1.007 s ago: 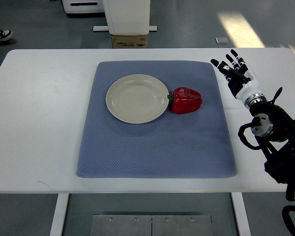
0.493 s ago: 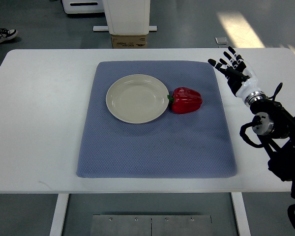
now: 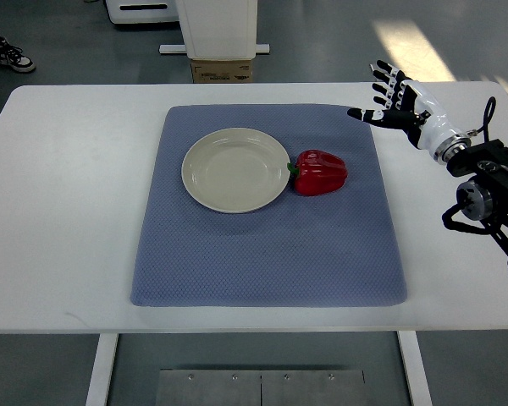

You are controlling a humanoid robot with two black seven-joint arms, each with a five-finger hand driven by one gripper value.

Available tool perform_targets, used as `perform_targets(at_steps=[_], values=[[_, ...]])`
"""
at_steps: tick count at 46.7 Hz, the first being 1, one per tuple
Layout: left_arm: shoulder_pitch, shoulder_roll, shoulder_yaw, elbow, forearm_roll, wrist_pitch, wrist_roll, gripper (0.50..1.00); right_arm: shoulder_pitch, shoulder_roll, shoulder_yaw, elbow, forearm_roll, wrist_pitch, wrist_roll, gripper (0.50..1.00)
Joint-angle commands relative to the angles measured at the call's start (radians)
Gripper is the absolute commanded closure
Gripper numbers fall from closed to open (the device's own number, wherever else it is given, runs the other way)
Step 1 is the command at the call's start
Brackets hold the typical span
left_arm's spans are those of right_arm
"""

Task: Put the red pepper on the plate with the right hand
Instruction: 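Reach the right hand forward and down over the red pepper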

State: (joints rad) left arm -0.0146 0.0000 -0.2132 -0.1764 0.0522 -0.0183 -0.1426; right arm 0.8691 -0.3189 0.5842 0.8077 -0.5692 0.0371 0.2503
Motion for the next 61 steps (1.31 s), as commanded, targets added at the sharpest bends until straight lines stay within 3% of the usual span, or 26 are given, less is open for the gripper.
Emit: perform_targets(at_steps=[1, 12, 31, 61], values=[[-0.001, 0.000, 0.000, 0.000, 0.000, 0.000, 0.000, 0.500, 0.031, -0.020, -0.072, 0.005, 0.002, 0.000, 0.004, 0.502], [-0.001, 0.000, 0.000, 0.000, 0.000, 0.000, 0.000, 0.500, 0.120, -0.051, -0.248, 0.071, 0.000, 0.000, 0.026, 0.511], [0.001, 0.000, 0.000, 0.000, 0.000, 0.000, 0.000, 0.500, 0.317, -0.058, -0.547, 0.077, -0.006, 0.000, 0.058, 0.513], [-0.001, 0.000, 0.000, 0.000, 0.000, 0.000, 0.000, 0.500, 0.441, -0.017, -0.836, 0.077, -0.066, -0.002, 0.083, 0.521]])
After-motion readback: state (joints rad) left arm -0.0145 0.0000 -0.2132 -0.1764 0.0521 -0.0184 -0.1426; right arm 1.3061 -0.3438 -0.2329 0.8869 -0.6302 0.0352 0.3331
